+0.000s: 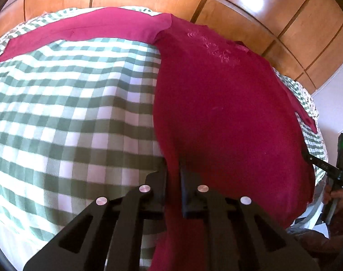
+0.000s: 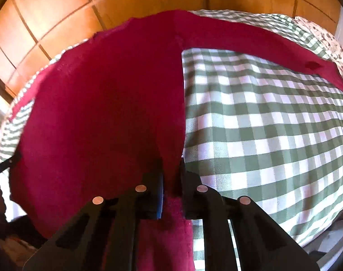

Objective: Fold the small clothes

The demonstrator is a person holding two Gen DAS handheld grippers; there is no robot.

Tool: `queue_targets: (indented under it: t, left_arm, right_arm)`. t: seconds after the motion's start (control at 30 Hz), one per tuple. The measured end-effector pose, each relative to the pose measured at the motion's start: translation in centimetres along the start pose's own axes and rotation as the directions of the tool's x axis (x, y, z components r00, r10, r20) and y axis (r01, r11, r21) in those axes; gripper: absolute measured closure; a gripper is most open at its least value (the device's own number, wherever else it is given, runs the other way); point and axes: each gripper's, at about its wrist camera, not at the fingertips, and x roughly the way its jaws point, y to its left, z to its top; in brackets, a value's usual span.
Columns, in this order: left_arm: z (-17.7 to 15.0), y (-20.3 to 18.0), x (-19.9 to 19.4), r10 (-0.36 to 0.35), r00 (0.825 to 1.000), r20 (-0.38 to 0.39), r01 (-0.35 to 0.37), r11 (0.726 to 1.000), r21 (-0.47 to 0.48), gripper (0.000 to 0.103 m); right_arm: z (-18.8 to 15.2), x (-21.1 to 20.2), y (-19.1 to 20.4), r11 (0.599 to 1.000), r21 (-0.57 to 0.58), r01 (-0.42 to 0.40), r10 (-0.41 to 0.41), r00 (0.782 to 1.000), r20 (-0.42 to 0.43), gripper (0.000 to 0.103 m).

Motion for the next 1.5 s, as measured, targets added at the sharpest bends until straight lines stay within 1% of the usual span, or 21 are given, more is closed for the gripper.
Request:
queue_targets:
  t: [0.03, 0.07, 0.1, 0.13, 0.17, 0.2, 0.3, 0.43, 0.57, 0.7, 0.77, 0.83, 0.97, 1.03, 1.07, 1.1, 1.17, 1.23, 1.3, 1.4, 1.5]
  left_arm:
    - [0.1, 0.5, -0.6, -0.016, 1.0, 0.013, 0.016, 1.0, -0.016, 0.089]
    - [0.2, 1.1, -1.2, -0.022, 0.999, 0.033, 0.023, 0.999, -0.043, 0.073]
    - [0.3, 2.1, -1.8, -0.008, 0.998, 0.061, 0.013, 0.997, -0.079, 0.049]
    - [0.6, 3.5, -2.7, 0.024, 0.994, 0.107, -0.011, 0.992, -0.122, 0.042]
    - [1.0, 5.0, -3.4, 0.063, 0.988, 0.138, -0.041, 0.986, -0.162, 0.043]
    - [1.3, 6.1, -3.8, 0.09, 0.986, 0.144, -0.062, 0.98, -0.187, 0.043]
    - [2.9, 11.9, -5.3, 0.215, 0.961, 0.176, -0.144, 0.927, -0.347, 0.044]
    - [4.9, 19.9, -7.9, 0.371, 0.908, 0.195, -0.215, 0.811, -0.544, 0.044]
    - [6.9, 26.7, -9.1, 0.388, 0.898, 0.206, -0.153, 0.716, -0.681, 0.044]
    - [9.6, 30.6, -8.2, 0.373, 0.906, 0.199, -0.114, 0.668, -0.735, 0.044]
    - [11.2, 30.8, -7.4, 0.368, 0.908, 0.2, -0.113, 0.675, -0.729, 0.044]
    - [13.0, 31.3, -6.4, 0.368, 0.91, 0.188, -0.128, 0.684, -0.718, 0.044]
    - [15.5, 32.3, -4.3, 0.394, 0.906, 0.157, -0.175, 0.684, -0.708, 0.044]
    - [16.3, 32.2, -4.0, 0.409, 0.9, 0.148, -0.202, 0.694, -0.691, 0.064]
    - [16.5, 32.1, -3.8, 0.401, 0.905, 0.142, -0.207, 0.707, -0.676, 0.097]
    - [16.6, 32.0, -3.9, 0.398, 0.907, 0.14, -0.208, 0.71, -0.673, 0.097]
    - [16.2, 31.4, -5.2, 0.461, 0.871, 0.171, -0.228, 0.686, -0.69, 0.097]
    - [15.3, 30.1, -6.4, 0.492, 0.845, 0.208, -0.239, 0.695, -0.678, 0.097]
    - [14.4, 29.4, -6.3, 0.543, 0.821, 0.177, -0.306, 0.68, -0.666, 0.097]
    - [13.6, 30.5, -4.2, 0.547, 0.833, 0.085, -0.368, 0.662, -0.653, 0.096]
    - [14.4, 29.5, -4.1, 0.604, 0.795, 0.061, -0.443, 0.647, -0.62, 0.092]
  right_arm:
    - [0.4, 0.1, 0.0, 1.0, 0.001, 0.004, -0.004, 1.0, -0.001, 0.091]
    - [0.9, 0.1, -0.2, 1.0, 0.01, -0.001, 0.001, 1.0, 0.002, 0.083]
    - [1.1, -0.1, -0.4, 1.0, 0.028, 0.007, -0.008, 1.0, 0.007, 0.068]
    - [1.4, -0.4, -0.5, 0.999, 0.038, 0.028, -0.029, 0.999, 0.022, 0.059]
    - [1.9, -0.8, -0.3, 0.998, 0.043, 0.052, -0.054, 0.997, 0.05, 0.046]
    - [2.3, -1.2, -0.2, 0.997, 0.047, 0.064, -0.067, 0.995, 0.074, 0.041]
    - [4.1, -1.7, 1.5, 0.998, 0.049, 0.05, -0.057, 0.989, 0.133, 0.039]
    - [6.2, -0.9, 7.0, 0.999, -0.024, -0.036, 0.04, 0.985, 0.169, 0.032]
    - [7.4, 1.8, 13.6, 0.984, -0.171, -0.05, 0.077, 0.985, 0.157, 0.031]
    - [7.7, 5.1, 18.0, 0.959, -0.283, -0.012, 0.053, 0.989, 0.138, 0.031]
    - [7.0, 6.2, 18.9, 0.948, -0.318, 0.023, 0.02, 0.991, 0.134, 0.031]
    - [6.5, 6.9, 18.6, 0.951, -0.307, 0.028, 0.022, 0.987, 0.157, 0.024]
    - [6.6, 7.7, 16.5, 0.968, -0.234, -0.09, 0.123, 0.983, 0.133, 0.013]
    - [6.8, 8.2, 16.9, 0.96, -0.255, -0.112, 0.147, 0.982, 0.121, 0.003]
    - [6.6, 8.4, 17.4, 0.957, -0.277, -0.087, 0.125, 0.984, 0.123, 0.003]
    - [6.5, 8.4, 17.7, 0.956, -0.285, -0.073, 0.113, 0.985, 0.127, 0.003]
    - [6.5, 8.4, 17.7, 0.956, -0.285, -0.076, 0.116, 0.985, 0.128, 0.003]
    - [6.4, 8.4, 17.5, 0.956, -0.282, -0.085, 0.127, 0.983, 0.132, 0.003]
    - [6.4, 8.4, 17.5, 0.955, -0.286, -0.081, 0.124, 0.983, 0.137, 0.003]
    - [6.4, 8.3, 17.3, 0.954, -0.286, -0.086, 0.13, 0.981, 0.14, 0.003]
    - [6.4, 8.2, 17.1, 0.955, -0.286, -0.084, 0.129, 0.981, 0.142, 0.003]
